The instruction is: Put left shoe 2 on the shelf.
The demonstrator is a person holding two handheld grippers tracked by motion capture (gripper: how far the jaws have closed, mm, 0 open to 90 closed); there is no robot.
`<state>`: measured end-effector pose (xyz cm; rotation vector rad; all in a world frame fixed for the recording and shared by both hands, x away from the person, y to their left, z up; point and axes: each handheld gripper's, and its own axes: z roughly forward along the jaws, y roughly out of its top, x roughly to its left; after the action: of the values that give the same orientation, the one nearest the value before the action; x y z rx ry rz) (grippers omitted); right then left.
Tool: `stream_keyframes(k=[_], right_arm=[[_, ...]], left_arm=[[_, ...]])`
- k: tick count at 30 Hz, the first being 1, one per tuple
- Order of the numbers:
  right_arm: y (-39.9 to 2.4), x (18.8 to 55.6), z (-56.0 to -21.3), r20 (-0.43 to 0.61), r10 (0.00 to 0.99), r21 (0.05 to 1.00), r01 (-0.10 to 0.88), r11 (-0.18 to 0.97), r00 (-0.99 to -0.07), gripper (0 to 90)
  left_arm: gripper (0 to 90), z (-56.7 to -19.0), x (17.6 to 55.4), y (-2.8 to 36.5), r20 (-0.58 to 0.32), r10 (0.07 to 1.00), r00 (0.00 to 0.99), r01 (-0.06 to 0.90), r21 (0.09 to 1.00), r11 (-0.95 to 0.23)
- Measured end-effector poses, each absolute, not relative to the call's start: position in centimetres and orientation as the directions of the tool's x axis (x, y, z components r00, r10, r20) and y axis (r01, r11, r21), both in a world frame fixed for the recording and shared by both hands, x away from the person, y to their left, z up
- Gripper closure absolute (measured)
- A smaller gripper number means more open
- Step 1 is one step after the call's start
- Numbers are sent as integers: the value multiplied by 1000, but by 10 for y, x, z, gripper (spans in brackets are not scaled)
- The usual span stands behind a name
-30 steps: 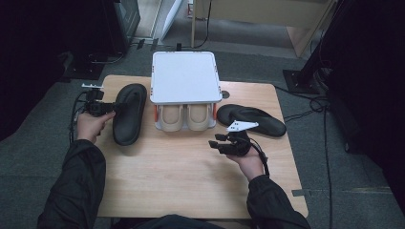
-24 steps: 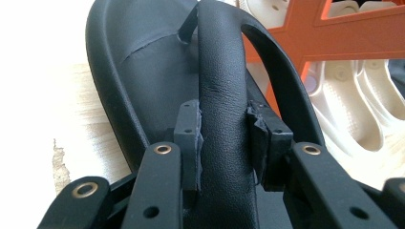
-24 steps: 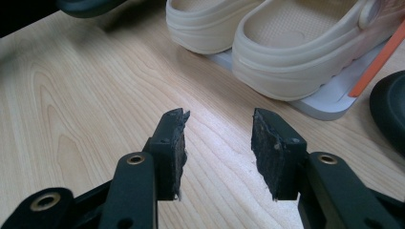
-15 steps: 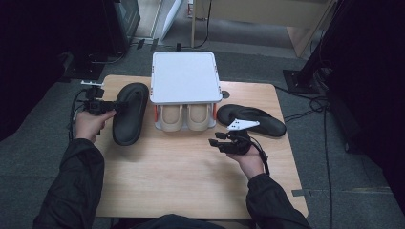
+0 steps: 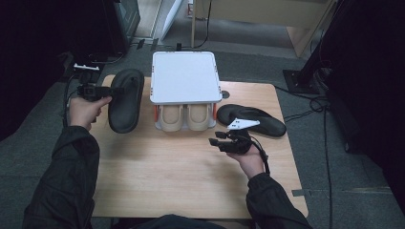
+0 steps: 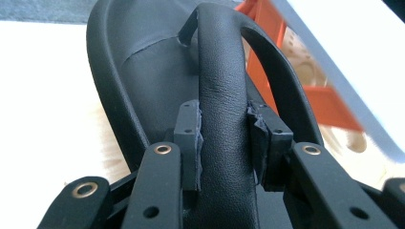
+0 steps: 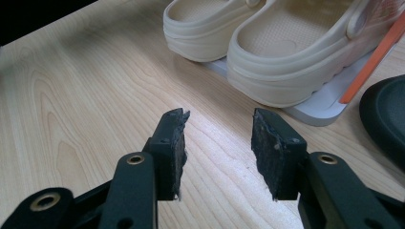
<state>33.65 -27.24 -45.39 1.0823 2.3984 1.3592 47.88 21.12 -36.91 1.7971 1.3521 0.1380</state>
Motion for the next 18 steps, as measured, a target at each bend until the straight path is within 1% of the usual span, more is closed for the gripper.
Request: stream_keyframes(k=[7,10,11,18], right_arm=[[-273,336,-453,185,668,804,502,318,-720,557],[-273,336,-453,185,668,803,503,319,-720,557],[-273,336,-453,186,669,803,504,319,-720,557],[-273,336,-453,187,665,804,502,319,-723,557]], left_arm=[[684,-338,487,206,-363,837,410,715,697,-48],[683,-329,489,203,-362,835,414,710,703,-47],[683,-320,490,200,-372,827,421,705,708,-41],[683,-293,497,182,-325,837,440,686,723,-80]])
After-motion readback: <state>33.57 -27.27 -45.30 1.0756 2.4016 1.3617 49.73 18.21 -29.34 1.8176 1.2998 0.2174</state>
